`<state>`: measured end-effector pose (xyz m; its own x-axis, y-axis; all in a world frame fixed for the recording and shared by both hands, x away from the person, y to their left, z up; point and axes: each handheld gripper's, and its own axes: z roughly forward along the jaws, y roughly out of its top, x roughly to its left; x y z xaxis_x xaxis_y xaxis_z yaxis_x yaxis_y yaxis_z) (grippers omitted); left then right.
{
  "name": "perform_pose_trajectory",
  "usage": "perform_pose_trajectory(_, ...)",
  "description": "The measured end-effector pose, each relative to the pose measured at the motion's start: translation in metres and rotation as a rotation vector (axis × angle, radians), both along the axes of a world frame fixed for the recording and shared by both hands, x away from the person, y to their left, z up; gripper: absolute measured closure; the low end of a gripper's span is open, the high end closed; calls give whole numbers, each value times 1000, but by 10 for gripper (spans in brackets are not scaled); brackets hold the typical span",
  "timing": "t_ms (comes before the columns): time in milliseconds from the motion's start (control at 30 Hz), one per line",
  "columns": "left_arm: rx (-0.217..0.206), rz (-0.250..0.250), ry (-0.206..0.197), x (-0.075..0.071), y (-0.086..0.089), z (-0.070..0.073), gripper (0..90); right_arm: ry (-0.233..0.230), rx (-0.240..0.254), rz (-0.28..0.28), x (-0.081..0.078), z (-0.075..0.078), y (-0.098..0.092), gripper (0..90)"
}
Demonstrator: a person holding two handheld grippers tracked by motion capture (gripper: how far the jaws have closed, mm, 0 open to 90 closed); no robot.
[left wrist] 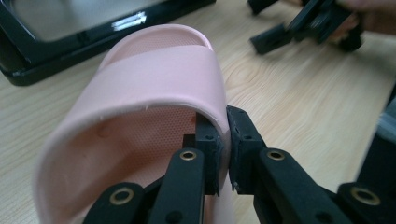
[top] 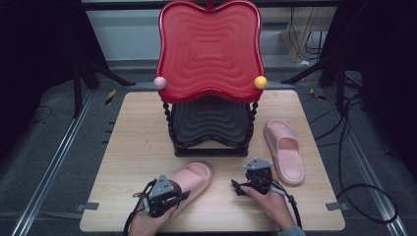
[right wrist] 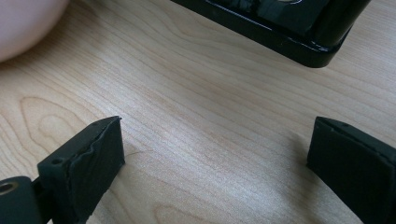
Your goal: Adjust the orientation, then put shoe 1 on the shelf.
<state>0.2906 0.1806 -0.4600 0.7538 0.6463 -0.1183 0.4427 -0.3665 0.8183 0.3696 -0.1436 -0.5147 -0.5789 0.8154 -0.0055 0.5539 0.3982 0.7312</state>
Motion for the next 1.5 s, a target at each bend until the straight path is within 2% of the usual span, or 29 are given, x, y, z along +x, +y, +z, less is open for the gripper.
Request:
perform_pose_trajectory(33, -19, -11, -15, -7, -1, 8, 835, 0, -1, 0, 0, 0, 0, 40)
perform_pose_trajectory(67, -19, -11, -15, -7, -1, 8, 835, 0, -1, 0, 0, 0, 0, 40)
perform_pose_trajectory(167, -36, -34, -50, -18, -5, 24, 836, 1, -1, -1, 0, 0, 0, 40)
perform_pose_trajectory(200, -61, -40, -68, -23, -7, 36, 836, 0, -3, -2, 0, 0, 0, 40)
perform_pose_trajectory(300, -74, -48, -108, -23, -14, 54, 833, 2, -2, -4, -1, 0, 0, 40)
perform_pose_trajectory(333, -74, -48, -108, -23, -14, 54, 833, 2, -1, -3, -1, 0, 0, 40)
perform_pose_trajectory(400, -61, -47, -150, -15, -23, 69, 836, 0, -2, -3, 0, 0, 0, 40)
perform_pose_trajectory(467, -61, -44, -162, -11, -27, 74, 836, 0, -2, -3, 0, 0, 0, 40)
perform_pose_trajectory(500, -53, -36, -188, -1, -34, 82, 835, 0, -2, -3, 0, 0, 0, 40)
perform_pose_trajectory(533, -53, -36, -188, -1, -34, 82, 835, 0, -2, -3, 0, 0, 0, 40)
perform_pose_trajectory(567, -52, -17, -193, 10, -41, 88, 836, 0, -2, -3, -1, 0, 0, 40)
perform_pose_trajectory(600, -52, -17, -193, 10, -41, 88, 836, 0, -2, -3, -1, 0, 0, 40)
perform_pose_trajectory(633, -47, -1, -217, 21, -48, 93, 835, 1, -2, -4, -1, 0, 0, 40)
perform_pose_trajectory(667, -47, -1, -217, 21, -48, 93, 835, 1, -2, -4, -1, 0, 0, 40)
perform_pose_trajectory(700, -47, 17, -239, 31, -55, 98, 835, 0, -3, -3, -1, 0, 0, 40)
perform_pose_trajectory(733, -47, 17, -239, 31, -55, 98, 835, 0, -3, -3, -1, 0, 0, 40)
perform_pose_trajectory(767, -52, 41, -259, 40, -60, 103, 834, -1, -4, -2, -1, 0, 0, 40)
perform_pose_trajectory(800, -52, 41, -259, 40, -60, 103, 835, -1, -4, -2, -1, 0, 0, 40)
perform_pose_trajectory(833, -72, 58, -264, 46, -64, 106, 835, -1, -3, -2, -1, 0, 0, 40)
perform_pose_trajectory(900, -85, 72, -281, 54, -70, 109, 835, -2, -4, -2, -1, 0, 0, 40)
perform_pose_trajectory(1133, -97, 140, -329, 73, -89, 113, 835, -1, -3, -2, -1, 0, 0, 40)
perform_pose_trajectory(1333, -68, 171, -363, 81, -101, 107, 835, -1, -3, -2, -1, 0, 0, 40)
perform_pose_trajectory(1500, -56, 201, -359, 90, -104, 100, 835, -3, -4, -2, -1, 0, 0, 40)
